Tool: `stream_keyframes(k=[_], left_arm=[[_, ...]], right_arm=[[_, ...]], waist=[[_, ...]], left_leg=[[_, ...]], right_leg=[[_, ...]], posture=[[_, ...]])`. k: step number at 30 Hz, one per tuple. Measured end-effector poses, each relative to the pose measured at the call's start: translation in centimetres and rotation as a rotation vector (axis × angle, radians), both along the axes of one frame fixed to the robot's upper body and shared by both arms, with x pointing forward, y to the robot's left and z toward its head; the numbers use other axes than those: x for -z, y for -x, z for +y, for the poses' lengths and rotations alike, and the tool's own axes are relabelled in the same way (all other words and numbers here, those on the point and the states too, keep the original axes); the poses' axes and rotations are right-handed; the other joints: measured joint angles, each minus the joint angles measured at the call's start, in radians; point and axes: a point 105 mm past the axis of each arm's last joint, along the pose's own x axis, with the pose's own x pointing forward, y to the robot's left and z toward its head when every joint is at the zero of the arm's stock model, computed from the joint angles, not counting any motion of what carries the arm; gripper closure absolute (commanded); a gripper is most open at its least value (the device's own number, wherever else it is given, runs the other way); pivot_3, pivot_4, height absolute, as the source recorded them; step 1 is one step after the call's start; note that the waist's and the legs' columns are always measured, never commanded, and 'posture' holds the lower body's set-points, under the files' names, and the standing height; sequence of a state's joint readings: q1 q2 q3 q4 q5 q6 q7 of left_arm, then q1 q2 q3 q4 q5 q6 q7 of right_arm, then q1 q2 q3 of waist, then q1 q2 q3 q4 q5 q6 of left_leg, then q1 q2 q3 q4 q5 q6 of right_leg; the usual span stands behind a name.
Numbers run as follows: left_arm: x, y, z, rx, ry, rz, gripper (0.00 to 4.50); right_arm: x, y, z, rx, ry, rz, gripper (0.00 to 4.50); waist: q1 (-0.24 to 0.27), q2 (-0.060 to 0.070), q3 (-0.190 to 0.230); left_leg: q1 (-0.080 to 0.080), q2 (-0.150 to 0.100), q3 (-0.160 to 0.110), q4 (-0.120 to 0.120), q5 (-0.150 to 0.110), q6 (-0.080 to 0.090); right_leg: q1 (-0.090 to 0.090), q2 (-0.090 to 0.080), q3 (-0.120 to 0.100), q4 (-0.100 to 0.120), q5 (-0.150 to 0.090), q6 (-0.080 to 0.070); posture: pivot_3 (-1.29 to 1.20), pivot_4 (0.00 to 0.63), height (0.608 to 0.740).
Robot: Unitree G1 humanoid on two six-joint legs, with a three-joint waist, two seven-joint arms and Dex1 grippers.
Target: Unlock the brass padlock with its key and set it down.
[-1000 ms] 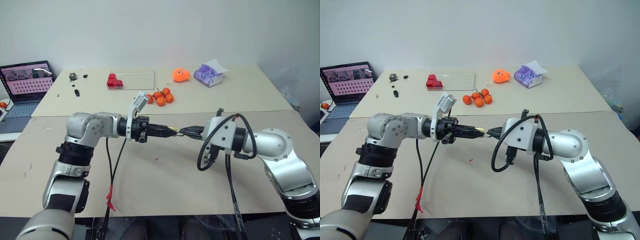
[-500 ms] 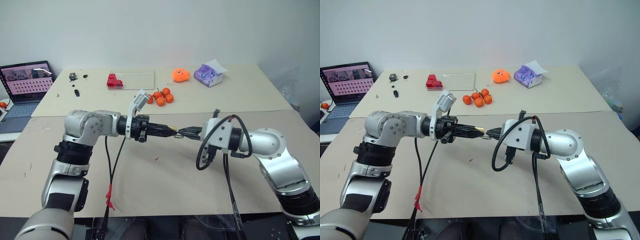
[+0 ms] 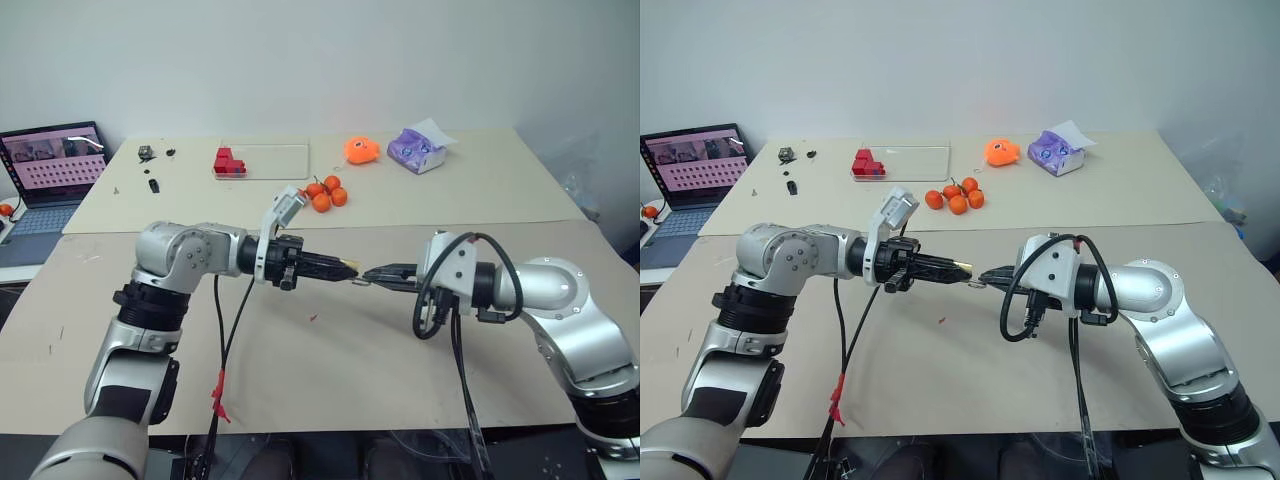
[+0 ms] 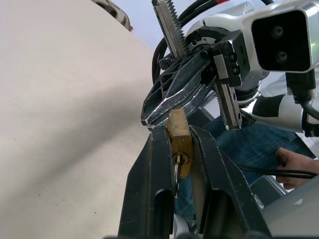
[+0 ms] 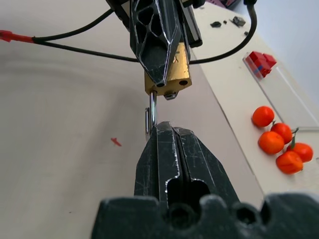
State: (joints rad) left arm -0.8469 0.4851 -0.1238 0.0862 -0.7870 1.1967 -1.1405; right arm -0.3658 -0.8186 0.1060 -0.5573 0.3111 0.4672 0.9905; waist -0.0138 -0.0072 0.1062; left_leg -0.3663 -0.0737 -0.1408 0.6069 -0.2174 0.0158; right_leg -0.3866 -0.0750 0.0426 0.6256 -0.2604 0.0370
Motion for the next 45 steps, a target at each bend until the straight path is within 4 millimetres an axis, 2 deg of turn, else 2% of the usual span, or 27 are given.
stream_keyframes(k=[4, 7, 10, 13, 17, 23, 24, 33, 37, 41, 45], left_arm=[[-0.7, -0.2, 0.1, -0.007, 0.019, -0.036, 4.48], [-0.7, -0.3, 0.3, -0.013, 0.015, -0.038, 4.48], [-0.8, -0.5, 0.9, -0.034, 0.009, -0.044, 4.48], [-0.6, -0.6, 1.2, -0.047, 0.001, -0.04, 4.48], [0.3, -0.6, 1.9, -0.068, -0.015, -0.015, 4.48], [0.6, -0.8, 2.7, -0.092, -0.043, -0.011, 4.48], [0.7, -0.8, 2.9, -0.096, -0.052, -0.007, 4.48], [2.9, -0.6, 4.4, -0.135, -0.14, 0.073, 4.48], [4.0, -0.9, 4.8, -0.179, -0.173, 0.14, 4.48], [6.4, -1.2, 3.9, -0.231, -0.221, 0.214, 4.48], [8.6, -2.1, 1.9, -0.322, -0.221, 0.36, 4.48]], right_arm=[[1.1, 0.7, -0.1, -0.027, 0.038, 0.051, 4.45], [1.1, -0.4, -1.1, 0.017, 0.069, 0.015, 4.45], [0.2, -1.5, -1.8, 0.054, 0.07, -0.042, 4.45], [-1.4, -2.0, -1.5, 0.051, 0.063, -0.114, 3.79], [-3.2, -1.5, -0.5, -0.004, 0.034, -0.157, 2.41], [-3.4, -0.3, 0.3, -0.063, 0.013, -0.087, 0.26], [-3.3, -0.2, 0.4, -0.07, 0.015, -0.075, 0.01], [-3.3, 0.4, -0.1, -0.056, 0.017, -0.025, 0.01], [-3.0, 1.0, 0.0, -0.055, 0.012, 0.054, 0.01], [-3.5, 1.1, 0.3, -0.046, -0.009, 0.077, 0.01], [-4.5, 1.1, 0.6, -0.041, -0.036, 0.07, 0.01]], waist=[[-0.001, 0.0, 0.0], [-0.001, 0.0, 0.0], [-0.003, 0.0, 0.0], [-0.003, 0.0, 0.0], [-0.002, 0.0, 0.0], [0.002, 0.0, 0.0], [0.001, 0.0, 0.0], [-0.002, 0.0, 0.0], [0.001, 0.0, 0.0], [0.002, 0.0, 0.0], [0.005, -0.001, 0.0]], left_leg=[[0.0, 0.0, 0.0, 0.0, 0.0, 0.0], [0.0, 0.0, 0.001, 0.001, 0.0, 0.0], [0.001, 0.0, 0.001, 0.0, 0.0, 0.0], [0.001, 0.001, 0.001, -0.001, 0.0, 0.0], [0.0, 0.001, 0.001, -0.001, 0.0, 0.0], [-0.001, 0.0, 0.001, 0.0, 0.0, 0.0], [-0.001, 0.0, 0.001, 0.0, 0.0, 0.0], [-0.001, 0.001, 0.001, 0.0, 0.0, 0.0], [0.0, 0.001, 0.001, 0.0, 0.0, 0.0], [-0.001, 0.0, 0.001, 0.0, 0.0, 0.0], [-0.001, 0.0, 0.001, 0.001, 0.0, 0.0]], right_leg=[[0.0, 0.0, 0.001, 0.0, 0.0, 0.0], [0.0, 0.0, 0.0, 0.0, 0.0, 0.0], [0.0, 0.0, 0.001, 0.0, 0.0, 0.0], [0.0, 0.001, 0.0, 0.0, 0.0, 0.0], [0.0, 0.0, 0.001, 0.0, 0.0, 0.0], [0.0, -0.001, 0.001, -0.001, 0.0, 0.0], [0.0, -0.001, 0.0, -0.001, 0.0, 0.0], [-0.001, 0.0, 0.001, 0.0, 0.0, 0.0], [0.0, -0.001, 0.0, 0.0, 0.0, 0.0], [0.0, -0.001, 0.001, 0.0, 0.0, 0.0], [0.0, -0.001, 0.0, 0.0, 0.0, 0.0]], posture=[[0.0, 0.15, 0.74], [0.0, 0.15, 0.74], [0.0, 0.15, 0.74], [0.0, 0.15, 0.74], [0.0, 0.15, 0.74], [0.0, 0.15, 0.74], [0.0, 0.15, 0.74], [0.0, 0.15, 0.74], [0.0, 0.15, 0.74], [0.0, 0.15, 0.74], [0.0, 0.15, 0.74]])
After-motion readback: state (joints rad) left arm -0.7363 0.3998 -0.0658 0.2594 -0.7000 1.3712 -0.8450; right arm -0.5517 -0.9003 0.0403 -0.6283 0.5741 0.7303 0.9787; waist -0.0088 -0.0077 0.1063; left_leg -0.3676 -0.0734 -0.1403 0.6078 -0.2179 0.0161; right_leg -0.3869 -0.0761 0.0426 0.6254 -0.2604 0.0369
